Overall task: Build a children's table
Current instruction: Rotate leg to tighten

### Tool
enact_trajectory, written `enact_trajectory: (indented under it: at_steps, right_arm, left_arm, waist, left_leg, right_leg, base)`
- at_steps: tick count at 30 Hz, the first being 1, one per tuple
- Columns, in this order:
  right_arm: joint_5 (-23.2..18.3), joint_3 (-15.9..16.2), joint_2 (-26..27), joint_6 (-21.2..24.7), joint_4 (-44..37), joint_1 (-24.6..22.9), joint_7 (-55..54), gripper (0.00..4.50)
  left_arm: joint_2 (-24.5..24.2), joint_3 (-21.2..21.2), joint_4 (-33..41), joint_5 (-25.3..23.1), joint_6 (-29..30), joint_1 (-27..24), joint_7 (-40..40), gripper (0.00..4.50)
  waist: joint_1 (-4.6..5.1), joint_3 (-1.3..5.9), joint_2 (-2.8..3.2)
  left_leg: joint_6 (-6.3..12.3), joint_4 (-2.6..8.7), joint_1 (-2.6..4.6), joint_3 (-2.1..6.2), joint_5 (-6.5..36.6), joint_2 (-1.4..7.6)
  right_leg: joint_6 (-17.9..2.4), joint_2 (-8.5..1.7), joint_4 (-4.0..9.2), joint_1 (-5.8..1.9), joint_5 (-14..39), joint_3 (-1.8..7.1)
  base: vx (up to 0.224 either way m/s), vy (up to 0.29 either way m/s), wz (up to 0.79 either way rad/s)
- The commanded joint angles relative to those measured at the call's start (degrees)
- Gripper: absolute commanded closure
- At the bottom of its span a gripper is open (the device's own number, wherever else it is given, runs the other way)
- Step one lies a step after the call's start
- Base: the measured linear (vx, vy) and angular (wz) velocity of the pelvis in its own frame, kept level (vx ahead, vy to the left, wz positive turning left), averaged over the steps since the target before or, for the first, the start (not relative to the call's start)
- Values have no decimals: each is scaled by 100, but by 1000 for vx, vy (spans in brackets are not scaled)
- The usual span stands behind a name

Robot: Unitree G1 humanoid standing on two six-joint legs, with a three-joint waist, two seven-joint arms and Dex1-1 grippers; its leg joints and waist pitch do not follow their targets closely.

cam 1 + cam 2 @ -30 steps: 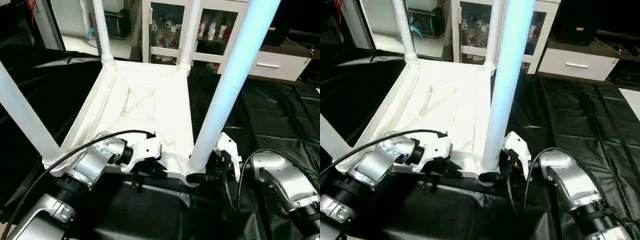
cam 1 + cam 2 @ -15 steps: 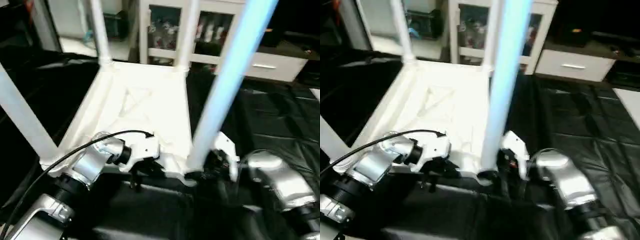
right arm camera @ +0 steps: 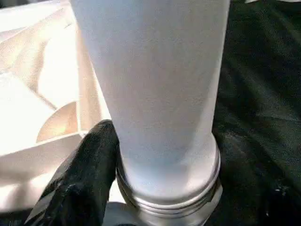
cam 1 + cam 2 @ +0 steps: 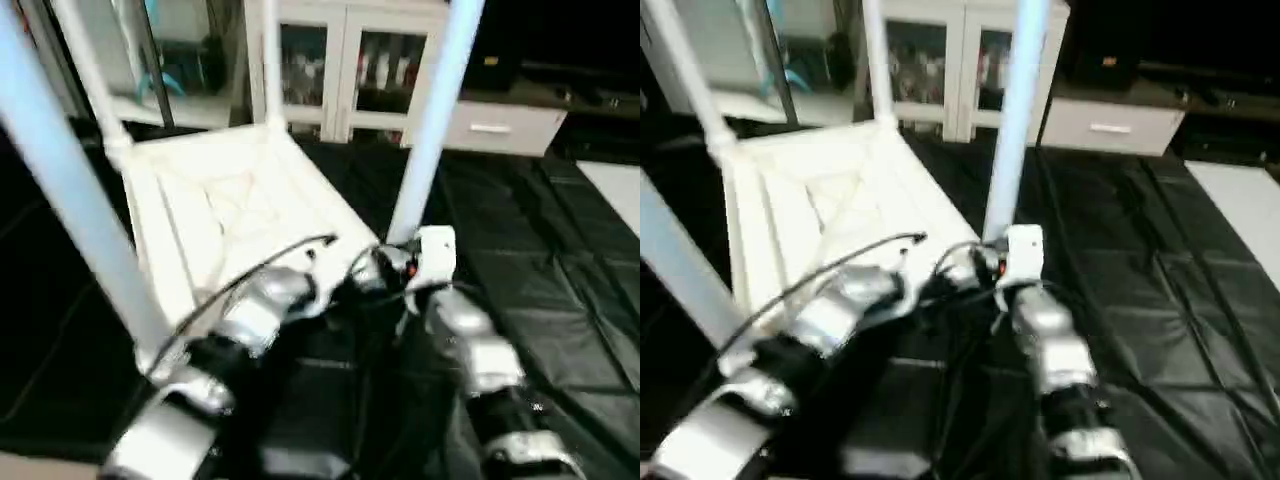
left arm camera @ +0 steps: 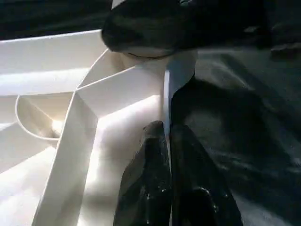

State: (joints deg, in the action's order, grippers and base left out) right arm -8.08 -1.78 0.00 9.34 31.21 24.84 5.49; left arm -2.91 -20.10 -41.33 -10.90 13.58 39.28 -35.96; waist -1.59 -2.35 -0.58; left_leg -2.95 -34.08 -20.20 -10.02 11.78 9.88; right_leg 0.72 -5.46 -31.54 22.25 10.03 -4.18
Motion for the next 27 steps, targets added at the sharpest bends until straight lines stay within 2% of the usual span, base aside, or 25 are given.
enact_trajectory:
  at_steps: [1, 3, 4, 6, 8, 9, 10, 13, 14, 15, 16, 17, 18, 19, 20, 21, 23, 24, 25, 26, 27]
  right_arm:
    - [66, 264, 220, -127, 129, -22, 132, 176]
    - [93, 383, 217, -284, 104, 3, 394, 176]
    - [145, 420, 208, -364, 88, 13, 440, 176]
    - [-35, 302, 232, -447, -15, -10, 718, 176]
    - [-39, 241, 205, -569, -34, -8, 668, 120]
    - [-50, 220, 39, -691, -181, -27, 775, 106]
    - [-89, 170, -64, -686, -284, -35, 823, 106]
    - [-210, 118, -400, -434, -487, -36, 1197, 75]
    - [-256, 135, -590, -232, -550, -31, 1470, 68]
    - [-293, 155, -701, -115, -596, -34, 1657, 68]
    - [-392, 205, -932, 95, -736, -59, 2114, 63]
    - [-422, 309, -1153, 199, -893, -104, 2506, 56]
    - [-427, 362, -1260, 232, -969, -129, 2700, 56]
    - [-422, 526, -1497, 264, -1146, -208, 3135, 33]
    - [-422, 526, -1497, 264, -1146, -208, 3135, 26]
    - [-507, 815, -1943, 397, -1544, -393, 3912, 23]
    - [-600, 1058, -2362, 491, -1883, -578, 4582, 12]
    - [-627, 1147, -2511, 526, -1990, -646, 4808, 5]
    - [-649, 1320, -2781, 601, -2159, -762, 5202, 5]
    - [-650, 1354, -2831, 615, -2187, -783, 5273, 5]
    - [-604, 1482, -2998, 624, -2249, -852, 5512, 5]
  left_arm:
    - [67, 81, -217, -52, -156, 57, 651, 450]
    - [42, 1, -198, -79, -220, 52, 537, 450]
    - [30, -27, -204, -92, -237, 55, 507, 450]
    - [18, -37, -286, -95, -341, 67, 447, 450]
    - [1, -37, -328, -101, -371, 70, 393, 450]
    - [-98, -98, -308, -118, -539, 25, 93, 450]
    - [-170, -123, -240, -110, -556, -23, -93, 450]
    - [-489, -382, 63, -132, -640, -209, -833, 450]
    - [-691, -551, 229, -167, -744, -300, -1201, 450]
    - [-793, -621, 324, -171, -753, -348, -1383, 450]
    - [-962, -686, 506, -150, -640, -427, -1641, 450]
    - [-1090, -727, 629, -84, -738, -477, -1906, 450]
    - [-1148, -746, 673, -48, -814, -494, -2029, 450]
    - [-1260, -781, 764, 2, -803, -524, -2249, 450]
    - [-1260, -781, 764, 2, -803, -524, -2249, 450]
    - [-1483, -860, 940, 103, -916, -588, -2701, 450]
    - [-1652, -892, 1051, 192, -969, -626, -3051, 450]
    - [-1702, -895, 1083, 208, -945, -635, -3147, 450]
    - [-1795, -906, 1148, 215, -896, -648, -3294, 450]
    - [-1813, -910, 1161, 215, -887, -650, -3319, 450]
    - [-1879, -919, 1218, 227, -840, -663, -3435, 450]
  waist:
    - [57, 215, -23]
    - [59, 221, -14]
    - [59, 220, -18]
    - [49, 223, -43]
    - [24, 222, -44]
    - [-1, 230, -60]
    - [-9, 232, -40]
    - [-9, 237, -50]
    - [-16, 239, -51]
    - [-54, 243, -42]
    - [-77, 234, -16]
    - [-96, 236, -17]
    - [-108, 239, -26]
    - [-123, 237, -26]
    - [-123, 237, -26]
    - [-152, 240, -41]
    - [-198, 269, -30]
    - [-210, 282, -44]
    - [-216, 282, -54]
    - [-219, 285, -57]
    - [-214, 297, -70]
  left_leg:
    - [-124, 559, 154, 201, 2926, 276]
    - [-116, 599, 109, 206, 2904, 292]
    - [-117, 600, 106, 202, 2913, 292]
    - [-80, 595, 106, 183, 2846, 281]
    - [-25, 583, 128, 157, 2732, 279]
    - [28, 584, 115, 143, 2573, 281]
    - [37, 588, 99, 145, 2521, 282]
    - [92, 619, 19, 157, 2213, 308]
    - [110, 619, 26, 149, 2171, 311]
    - [128, 603, 81, 123, 2110, 322]
    - [111, 596, 124, 96, 2090, 326]
    - [103, 583, 131, 67, 2041, 327]
    - [112, 584, 126, 65, 2020, 325]
    - [111, 587, 97, 67, 1971, 332]
    - [111, 587, 97, 67, 1971, 332]
    - [113, 589, 69, 70, 1872, 342]
    - [179, 572, 73, 60, 1633, 369]
    - [245, 550, 81, 32, 1475, 366]
    - [283, 525, 88, 9, 1387, 356]
    - [302, 511, 88, 2, 1359, 353]
    - [336, 494, 53, 7, 1244, 362]
  right_leg:
    - [-585, -335, 527, -46, 3128, 111]
    - [-649, -340, 493, -86, 2882, 135]
    - [-661, -343, 491, -82, 2859, 141]
    - [-700, -356, 487, -78, 2846, 167]
    - [-736, -364, 498, -55, 2862, 192]
    - [-744, -372, 495, -73, 2841, 203]
    - [-742, -381, 486, -85, 2812, 207]
    - [-773, -392, 440, -158, 2634, 219]
    - [-783, -387, 444, -153, 2618, 223]
    - [-836, -389, 447, -112, 2575, 248]
    - [-904, -376, 448, -77, 2508, 267]
    - [-987, -361, 427, -67, 2366, 279]
    - [-1010, -356, 418, -77, 2327, 277]
    - [-1021, -350, 385, -102, 2259, 281]
    - [-1021, -350, 385, -102, 2259, 281]
    - [-1022, -347, 341, -125, 2131, 297]
    - [-1128, -351, 276, -149, 1683, 313]
    - [-1237, -333, 243, -139, 1375, 319]
    - [-1347, -330, 222, -122, 1204, 329]
    - [-1394, -323, 205, -119, 1149, 333]
    - [-1474, -328, 152, -148, 984, 339]
  base:
    - [0, 0, 0]
    - [0, 0, 0]
    - [0, 0, 0]
    - [0, 0, 0]
    - [0, 0, 0]
    - [0, 0, 0]
    - [0, 0, 0]
    - [0, 0, 0]
    - [0, 0, 0]
    - [0, 0, 0]
    - [0, 0, 0]
    - [0, 0, 0]
    - [0, 0, 0]
    - [0, 0, 0]
    - [0, 0, 0]
    - [0, 0, 0]
    - [67, -9, 5]
    - [74, -11, 6]
    - [76, -19, 10]
    - [71, -18, 8]
    - [71, -18, 8]
